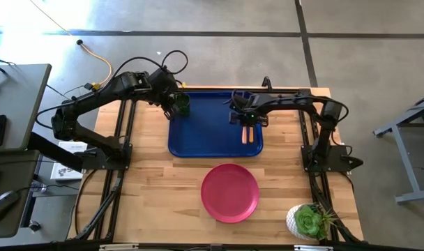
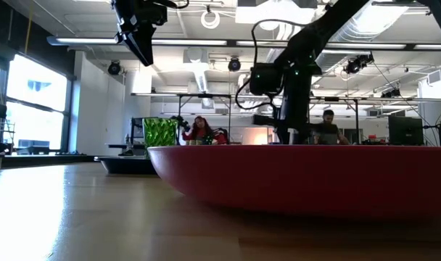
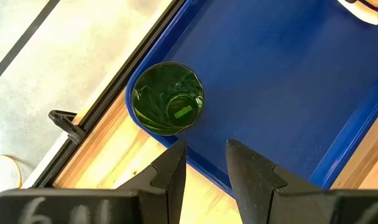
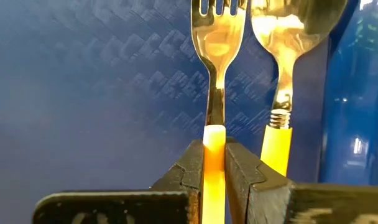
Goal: Pick and place plate/cup/fork/spoon on tray
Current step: Put the brown fork on the blue tray on the left of the brown spoon
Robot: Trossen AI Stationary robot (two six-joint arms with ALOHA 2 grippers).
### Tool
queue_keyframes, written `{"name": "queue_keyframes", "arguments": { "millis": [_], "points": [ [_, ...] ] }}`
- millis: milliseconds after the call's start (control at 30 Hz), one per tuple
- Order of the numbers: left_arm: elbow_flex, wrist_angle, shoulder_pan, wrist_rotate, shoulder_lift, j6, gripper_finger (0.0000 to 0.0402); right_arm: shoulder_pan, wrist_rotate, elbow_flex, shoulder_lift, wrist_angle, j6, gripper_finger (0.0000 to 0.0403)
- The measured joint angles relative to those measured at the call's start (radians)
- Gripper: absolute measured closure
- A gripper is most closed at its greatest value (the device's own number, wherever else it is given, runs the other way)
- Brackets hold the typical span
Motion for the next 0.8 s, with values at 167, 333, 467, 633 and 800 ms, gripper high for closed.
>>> {"name": "queue_keyframes", "arguments": {
  "millis": [167,333,467,633,800],
  "points": [
    [0.000,0.000,0.000,0.000,0.000,0.000,0.0298,0.000,0.001,0.000,0.010,0.003,-0.002,0.0386],
    [0.000,0.000,0.000,0.000,0.000,0.000,0.0298,-0.001,0.018,0.000,0.010,0.002,-0.027,0.0385],
    [0.000,0.000,0.000,0.000,0.000,0.000,0.0298,-0.001,0.018,0.000,0.010,0.000,-0.029,0.0368],
    [0.000,0.000,0.000,0.000,0.000,0.002,0.0298,-0.001,0.018,0.000,0.010,0.000,-0.029,0.0350],
    [0.000,0.000,0.000,0.000,0.000,0.015,0.0298,-0.001,0.021,0.000,0.010,0.000,-0.029,0.0347]
  ]
}}
